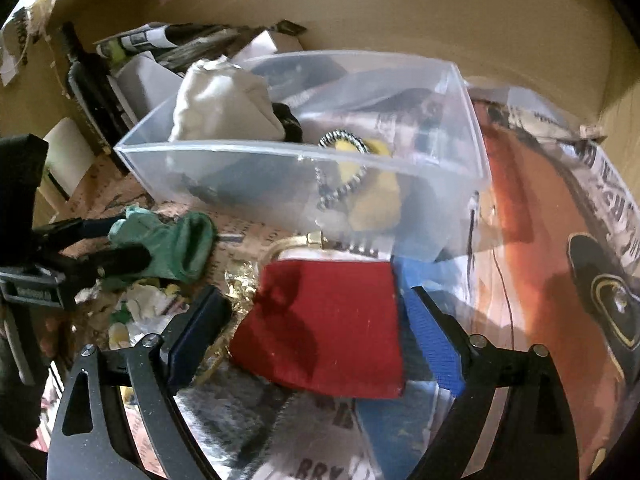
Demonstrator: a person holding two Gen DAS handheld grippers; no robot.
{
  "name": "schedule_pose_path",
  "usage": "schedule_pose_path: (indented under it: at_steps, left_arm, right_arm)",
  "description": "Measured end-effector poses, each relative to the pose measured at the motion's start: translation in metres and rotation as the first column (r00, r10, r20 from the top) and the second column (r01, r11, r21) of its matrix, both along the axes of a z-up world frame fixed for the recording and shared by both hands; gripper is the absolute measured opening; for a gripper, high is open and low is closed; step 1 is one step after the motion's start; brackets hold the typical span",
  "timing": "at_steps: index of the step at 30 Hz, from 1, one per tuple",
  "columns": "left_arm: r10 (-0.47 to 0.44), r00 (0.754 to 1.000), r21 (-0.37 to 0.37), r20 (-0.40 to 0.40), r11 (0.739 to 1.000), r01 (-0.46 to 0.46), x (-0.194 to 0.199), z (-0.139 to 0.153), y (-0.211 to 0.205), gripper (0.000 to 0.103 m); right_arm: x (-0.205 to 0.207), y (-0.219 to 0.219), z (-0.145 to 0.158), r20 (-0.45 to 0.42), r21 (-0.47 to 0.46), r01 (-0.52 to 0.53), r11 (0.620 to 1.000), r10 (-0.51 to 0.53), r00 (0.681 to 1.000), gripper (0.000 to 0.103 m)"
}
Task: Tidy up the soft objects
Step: 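Grasp the green knit glove with the left tool while the right tool grasps the gold pouch, then carry the glove and gold pouch over the clear box and release both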
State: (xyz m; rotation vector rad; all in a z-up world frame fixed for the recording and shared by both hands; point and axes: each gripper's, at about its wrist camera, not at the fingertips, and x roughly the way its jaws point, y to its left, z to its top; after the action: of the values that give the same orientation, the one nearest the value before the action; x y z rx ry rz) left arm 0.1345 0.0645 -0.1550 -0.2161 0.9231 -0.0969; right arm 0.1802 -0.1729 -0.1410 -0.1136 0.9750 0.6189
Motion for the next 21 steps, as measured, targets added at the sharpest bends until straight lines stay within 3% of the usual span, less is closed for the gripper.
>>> schedule_pose_path:
  at_steps: [7,10,15,21]
  left_arm:
    - [-0.036,0.999,0.039,0.017,0.999,0.035,-0.006,0.002,-0.013,0.051]
    - [-0.040,0.999,0.025,0.019,0.999,0.040,-0.011,0.003,-0.019,0.042]
    - [-0.027,0.998,0.011,0.055,1.000,0.027,-0.019,0.013,-0.015,0.036]
    - [-0.021,0.988,0.027,0.153,0.999,0.017,-0.038,0.049,-0.010,0.035]
  right_arm:
    - [-0.007,0.003,0.003,0.045,-0.023,-0.006,1.000,0.007,0.999,0.061]
    - [-0.011,0.001,0.006,0.069,-0.018,-0.018,1.000,0.019,0.997,0.046]
    - [-0.016,-0.003,0.015,0.099,0.010,-0.021,1.000,0.020,0.995,0.017]
    - [-0.019,-0.008,0.023,0.119,0.046,-0.010,0.999,0.004,0.993,0.011]
